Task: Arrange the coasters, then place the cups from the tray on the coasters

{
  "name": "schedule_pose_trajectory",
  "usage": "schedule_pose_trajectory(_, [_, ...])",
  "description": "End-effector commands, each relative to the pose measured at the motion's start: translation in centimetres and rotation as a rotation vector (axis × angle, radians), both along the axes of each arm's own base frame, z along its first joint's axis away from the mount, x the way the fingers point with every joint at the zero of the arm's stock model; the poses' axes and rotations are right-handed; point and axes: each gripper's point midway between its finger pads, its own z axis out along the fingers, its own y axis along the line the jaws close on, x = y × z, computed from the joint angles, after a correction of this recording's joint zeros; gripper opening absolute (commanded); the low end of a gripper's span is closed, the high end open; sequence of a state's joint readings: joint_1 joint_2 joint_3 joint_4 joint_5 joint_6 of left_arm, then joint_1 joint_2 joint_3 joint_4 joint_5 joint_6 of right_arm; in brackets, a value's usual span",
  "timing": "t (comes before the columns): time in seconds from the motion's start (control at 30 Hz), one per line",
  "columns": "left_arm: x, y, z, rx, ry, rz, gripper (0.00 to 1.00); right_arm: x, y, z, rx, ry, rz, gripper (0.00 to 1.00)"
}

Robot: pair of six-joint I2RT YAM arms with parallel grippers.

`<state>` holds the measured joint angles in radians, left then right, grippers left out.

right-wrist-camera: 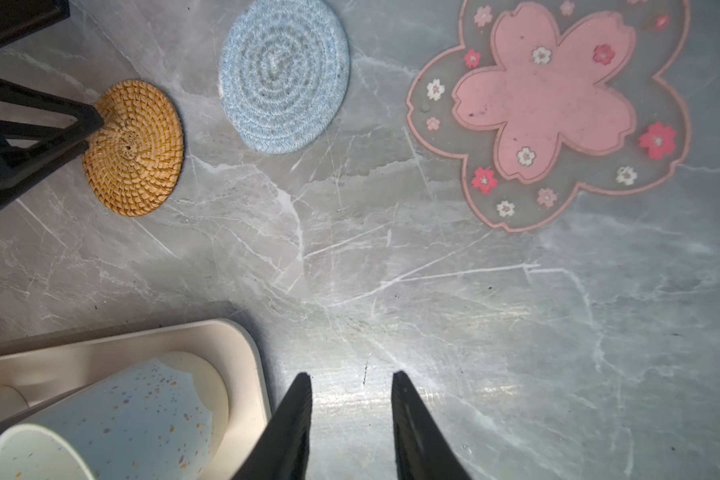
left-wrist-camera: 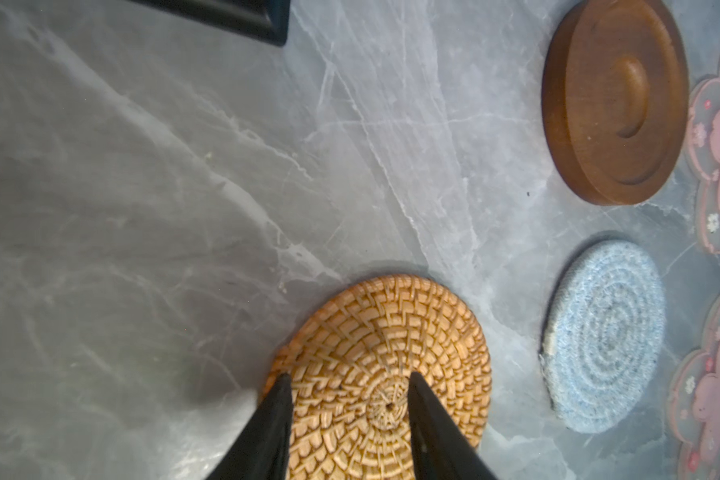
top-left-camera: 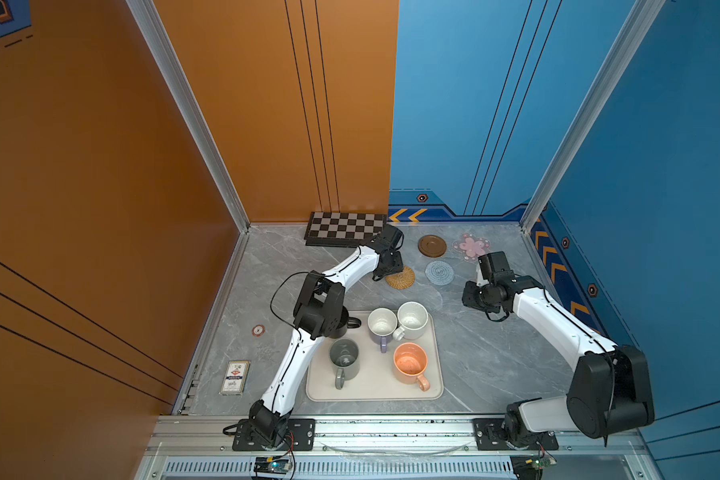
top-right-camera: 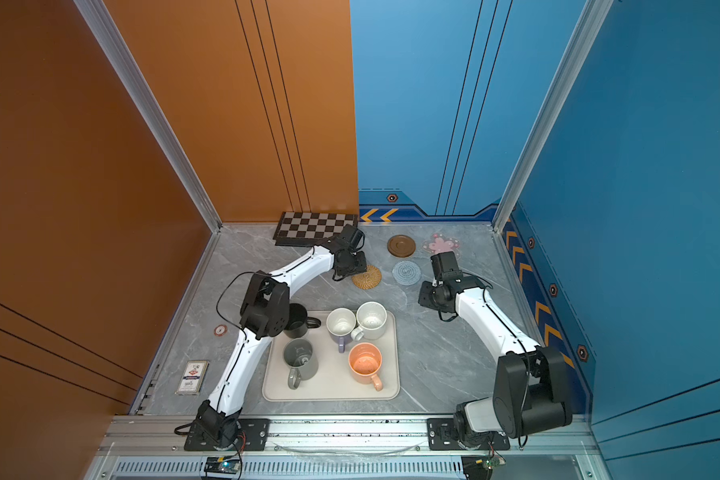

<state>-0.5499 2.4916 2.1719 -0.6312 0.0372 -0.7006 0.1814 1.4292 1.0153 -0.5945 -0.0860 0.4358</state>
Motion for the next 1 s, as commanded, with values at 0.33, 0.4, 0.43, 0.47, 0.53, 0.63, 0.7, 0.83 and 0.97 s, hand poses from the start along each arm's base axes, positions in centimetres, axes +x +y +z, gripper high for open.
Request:
schedule_pose_trajectory(0.33, [-6.7,-2.9,-2.7,-0.025,0.191,-0.169,0.47,5.3,1.6,0.0,0.105,-0.034,-0.009,0.34])
schedule_pose_trajectory(0.4, [-7.3,-4.0,-2.2,-0.059,0.201,-0.197,0.47,6.2,2.2,0.0,0.121,-0.044,-0.005,0.34])
schedule_pose_trajectory(0.43, [-7.5,-4.4,-2.0,-0.070,0.204,-0.209,0.47,6.5,2.4,0.0,0.126,-0.047,-0.002,0.34])
schedule_pose_trajectory(0.47, [-7.7,-4.8,-1.7,-0.085,0.204,-0.221,0.47,6.8,2.8,0.0,0.127,-0.047,0.003,0.34])
schedule_pose_trajectory(0.53, [-8.0,-5.6,-1.2,-0.111,0.209,-0.241,0.47,7.3,3.4,-0.3,0.127,-0.044,0.016,0.35])
schedule_pose_trajectory(0.63, [-8.3,-6.4,-0.9,-0.141,0.217,-0.260,0.47,7.9,4.6,-0.6,0.127,-0.043,0.041,0.35])
schedule_pose_trajectory(0.7, [-8.6,-6.9,-0.7,-0.152,0.222,-0.273,0.47,8.2,5.5,-1.1,0.125,-0.034,0.062,0.35])
schedule_pose_trajectory(0.83, [-9.3,-7.7,-0.4,-0.184,0.240,-0.294,0.47,8.4,7.5,-2.2,0.117,-0.015,0.104,0.35])
schedule_pose_trajectory(0.97, [-9.7,-8.2,-0.1,-0.205,0.249,-0.307,0.46,8.3,9.0,-4.0,0.110,0.014,0.131,0.35])
